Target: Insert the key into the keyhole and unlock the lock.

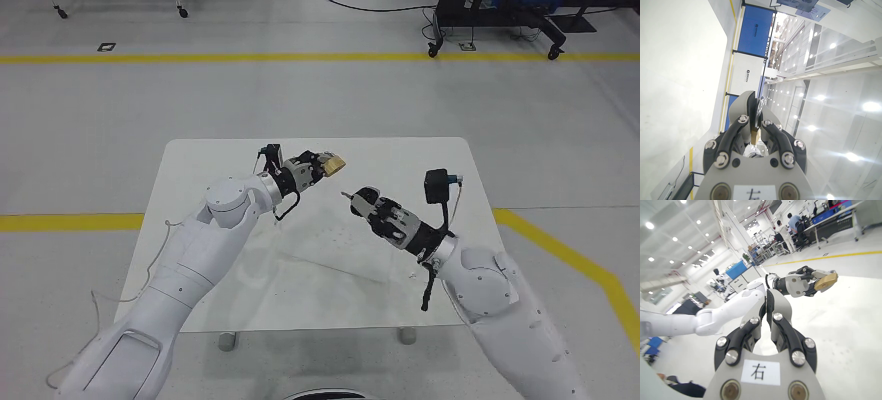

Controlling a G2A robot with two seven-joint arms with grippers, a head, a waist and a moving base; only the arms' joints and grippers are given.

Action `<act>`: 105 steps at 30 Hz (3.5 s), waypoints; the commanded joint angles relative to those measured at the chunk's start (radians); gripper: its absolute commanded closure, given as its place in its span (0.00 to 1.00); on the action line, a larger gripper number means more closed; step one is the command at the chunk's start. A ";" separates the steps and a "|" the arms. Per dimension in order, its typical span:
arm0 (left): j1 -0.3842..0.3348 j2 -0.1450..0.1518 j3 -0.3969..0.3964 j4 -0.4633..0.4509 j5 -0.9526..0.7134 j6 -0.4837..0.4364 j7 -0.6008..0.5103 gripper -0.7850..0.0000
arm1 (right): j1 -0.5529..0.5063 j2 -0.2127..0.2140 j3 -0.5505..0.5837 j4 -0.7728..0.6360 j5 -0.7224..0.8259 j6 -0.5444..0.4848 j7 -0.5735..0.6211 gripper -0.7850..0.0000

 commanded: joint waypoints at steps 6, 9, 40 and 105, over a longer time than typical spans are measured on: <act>0.000 0.000 0.000 0.000 0.000 0.000 0.000 1.00 | -0.078 0.002 -0.042 -0.066 -0.594 0.074 -0.164 1.00; 0.000 0.000 0.000 0.000 0.000 0.000 0.000 1.00 | -0.095 0.000 -0.078 -0.064 -0.769 0.145 -0.197 1.00; 0.004 0.024 -0.030 -0.012 0.100 0.238 -0.108 1.00 | -0.079 0.026 -0.148 -0.072 -1.665 0.158 -0.406 1.00; 0.068 0.049 -0.029 -0.169 0.285 0.367 -0.206 1.00 | 0.007 -0.021 -0.286 0.056 -2.043 0.204 -0.190 1.00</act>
